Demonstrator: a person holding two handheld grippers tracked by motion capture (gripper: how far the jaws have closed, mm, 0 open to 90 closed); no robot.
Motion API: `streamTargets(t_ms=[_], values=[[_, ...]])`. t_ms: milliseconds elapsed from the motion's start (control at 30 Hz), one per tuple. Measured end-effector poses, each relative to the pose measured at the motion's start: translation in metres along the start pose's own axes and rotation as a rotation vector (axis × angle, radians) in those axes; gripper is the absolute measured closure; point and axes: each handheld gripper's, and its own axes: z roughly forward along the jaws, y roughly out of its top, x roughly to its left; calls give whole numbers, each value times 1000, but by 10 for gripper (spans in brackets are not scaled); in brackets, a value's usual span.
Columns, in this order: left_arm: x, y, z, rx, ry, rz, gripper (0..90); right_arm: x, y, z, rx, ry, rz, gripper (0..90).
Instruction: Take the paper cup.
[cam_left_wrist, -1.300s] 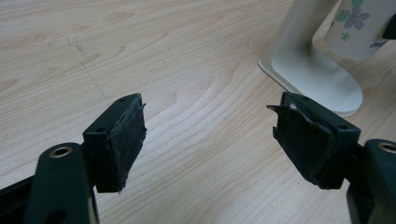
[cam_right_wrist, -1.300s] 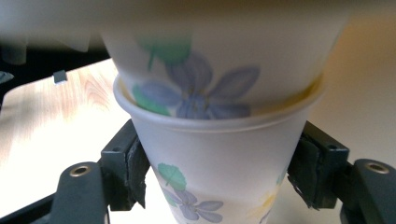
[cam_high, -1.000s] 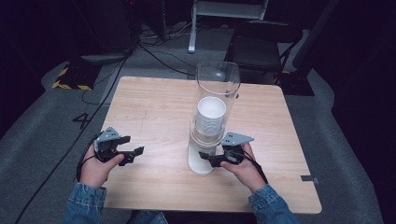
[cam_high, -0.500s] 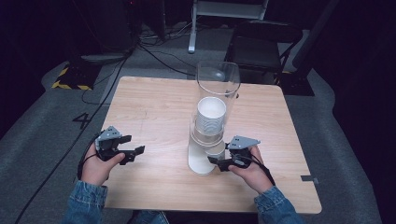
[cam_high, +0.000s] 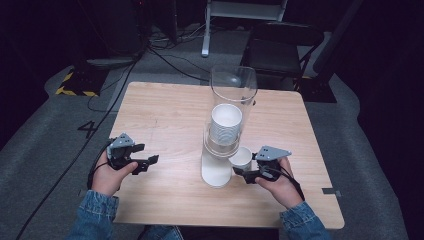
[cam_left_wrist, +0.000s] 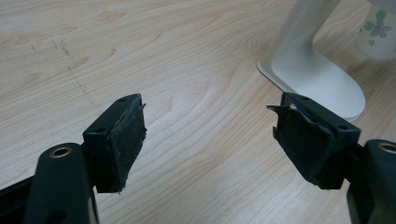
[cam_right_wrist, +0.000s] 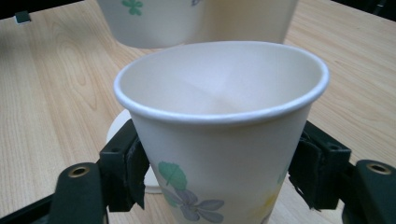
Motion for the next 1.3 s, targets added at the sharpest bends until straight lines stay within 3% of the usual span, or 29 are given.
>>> streamTargets(t_ms=[267, 433, 567, 767, 1100, 1233, 1300], values=[[1, 2, 5, 6, 2, 10, 244, -14, 1, -20, -56, -71, 39, 295], [1, -1, 8, 12, 4, 3, 239, -30, 3, -30, -92, -134, 89, 293], [2, -4, 9, 29, 20, 4, 233, -45, 2, -34, -84, -178, 113, 293], [4, -9, 11, 43, 26, -8, 233, -72, 0, -38, -111, -238, 208, 292], [7, -14, 14, 63, 37, -9, 234, -95, -8, -34, -135, -313, 256, 289], [6, -14, 15, 63, 35, -13, 234, -99, -11, -27, -121, -377, 266, 287], [5, -14, 15, 66, 36, -15, 234, -101, -15, -22, -104, -434, 282, 286]])
